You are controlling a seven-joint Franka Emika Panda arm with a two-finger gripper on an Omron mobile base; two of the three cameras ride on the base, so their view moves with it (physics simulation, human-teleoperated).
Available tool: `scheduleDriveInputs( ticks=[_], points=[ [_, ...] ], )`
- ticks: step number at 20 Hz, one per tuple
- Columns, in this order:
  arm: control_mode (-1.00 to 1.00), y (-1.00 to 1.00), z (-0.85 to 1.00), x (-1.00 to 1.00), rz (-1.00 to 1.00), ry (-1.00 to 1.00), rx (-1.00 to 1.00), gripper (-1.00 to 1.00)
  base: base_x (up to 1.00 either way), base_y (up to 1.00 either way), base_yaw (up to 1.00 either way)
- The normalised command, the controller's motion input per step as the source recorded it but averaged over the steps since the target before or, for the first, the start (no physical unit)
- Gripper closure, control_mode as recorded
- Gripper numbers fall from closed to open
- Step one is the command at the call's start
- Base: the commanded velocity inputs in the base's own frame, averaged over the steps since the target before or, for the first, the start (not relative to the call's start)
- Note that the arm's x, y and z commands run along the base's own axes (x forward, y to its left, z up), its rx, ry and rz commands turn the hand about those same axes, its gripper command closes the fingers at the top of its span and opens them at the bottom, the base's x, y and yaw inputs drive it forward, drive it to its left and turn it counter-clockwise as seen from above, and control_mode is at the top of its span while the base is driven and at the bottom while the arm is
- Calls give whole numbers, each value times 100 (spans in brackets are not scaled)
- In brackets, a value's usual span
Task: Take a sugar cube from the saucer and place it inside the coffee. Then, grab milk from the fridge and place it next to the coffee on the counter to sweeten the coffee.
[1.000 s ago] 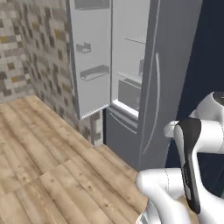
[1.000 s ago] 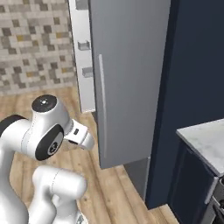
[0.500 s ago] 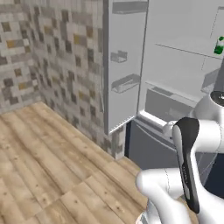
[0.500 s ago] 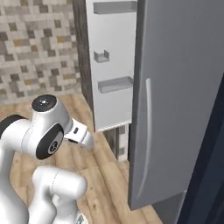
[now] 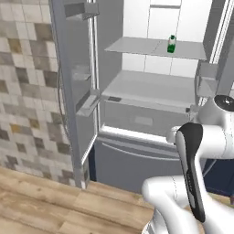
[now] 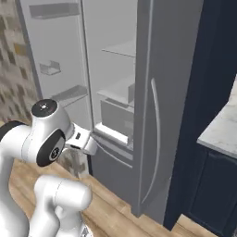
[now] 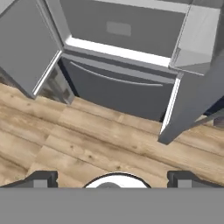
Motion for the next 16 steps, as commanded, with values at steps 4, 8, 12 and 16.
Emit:
scheduleDriveInputs(
  ticks=[4, 8, 12, 16],
  points=[
    [100, 0, 0, 0, 0, 0, 0, -100, 74, 79, -55],
    [100, 0, 0, 0, 0, 0, 0, -100, 61, 72, -21],
    [100, 0, 0, 0, 0, 0, 0, -100, 34, 3, -10],
    [100, 0, 0, 0, 0, 0, 0, -100, 59, 5, -24]
  ],
)
